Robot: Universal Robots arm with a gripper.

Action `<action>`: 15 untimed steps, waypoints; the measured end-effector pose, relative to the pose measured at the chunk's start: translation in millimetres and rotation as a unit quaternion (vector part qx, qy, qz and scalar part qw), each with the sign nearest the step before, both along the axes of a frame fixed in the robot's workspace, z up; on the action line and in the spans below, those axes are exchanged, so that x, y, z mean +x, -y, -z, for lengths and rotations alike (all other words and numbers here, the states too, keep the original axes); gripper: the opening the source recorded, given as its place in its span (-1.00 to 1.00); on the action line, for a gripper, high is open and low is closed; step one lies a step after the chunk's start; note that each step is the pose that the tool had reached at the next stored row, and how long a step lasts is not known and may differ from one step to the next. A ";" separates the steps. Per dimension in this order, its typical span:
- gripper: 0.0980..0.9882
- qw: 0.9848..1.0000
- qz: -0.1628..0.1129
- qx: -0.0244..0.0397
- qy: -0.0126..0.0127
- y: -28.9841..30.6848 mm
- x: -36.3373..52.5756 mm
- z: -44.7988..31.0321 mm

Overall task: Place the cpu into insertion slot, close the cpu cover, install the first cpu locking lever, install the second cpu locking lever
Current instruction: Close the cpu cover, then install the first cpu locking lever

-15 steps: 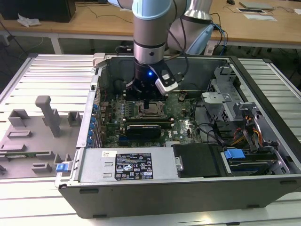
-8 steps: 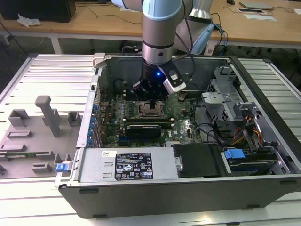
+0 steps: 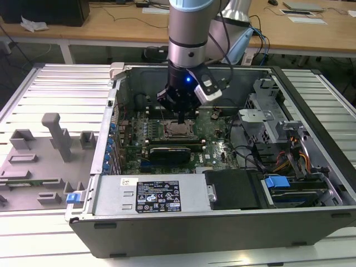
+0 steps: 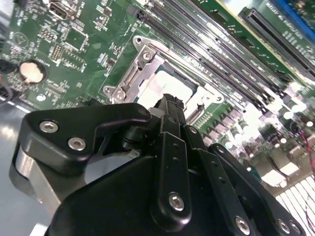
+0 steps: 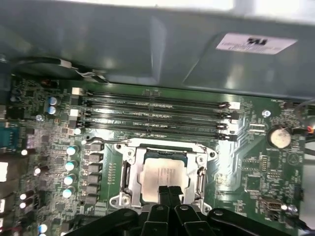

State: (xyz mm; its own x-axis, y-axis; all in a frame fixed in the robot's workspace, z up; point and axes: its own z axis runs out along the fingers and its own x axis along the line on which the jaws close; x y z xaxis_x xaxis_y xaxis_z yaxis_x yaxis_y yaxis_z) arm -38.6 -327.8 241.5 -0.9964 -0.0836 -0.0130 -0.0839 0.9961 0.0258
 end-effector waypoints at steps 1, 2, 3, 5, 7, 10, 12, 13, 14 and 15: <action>-0.98 1.000 0.000 0.000 0.000 0.0 0.0 -3.0; -0.98 1.000 0.000 0.000 0.000 0.0 0.0 -6.5; -0.98 1.000 0.000 0.000 0.000 0.0 0.0 -9.5; -0.98 1.000 0.000 0.000 0.000 0.0 0.0 -11.5; -0.98 1.000 0.000 0.000 0.000 0.0 0.0 -11.8; -0.98 1.000 0.000 0.000 0.000 0.0 0.0 -12.9; -0.98 1.000 0.000 0.000 0.000 0.0 0.0 -13.2; -0.98 1.000 0.000 0.000 0.000 0.0 0.0 -13.4; -0.98 1.000 0.000 0.000 0.000 0.0 0.0 -13.5; -0.98 1.000 0.000 0.000 0.000 0.0 0.0 -13.5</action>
State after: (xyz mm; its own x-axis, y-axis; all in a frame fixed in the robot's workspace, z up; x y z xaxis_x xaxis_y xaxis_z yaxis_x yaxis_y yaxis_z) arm -38.6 -327.8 255.1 -0.9964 -0.0836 -0.0130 -0.0840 0.9961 0.0258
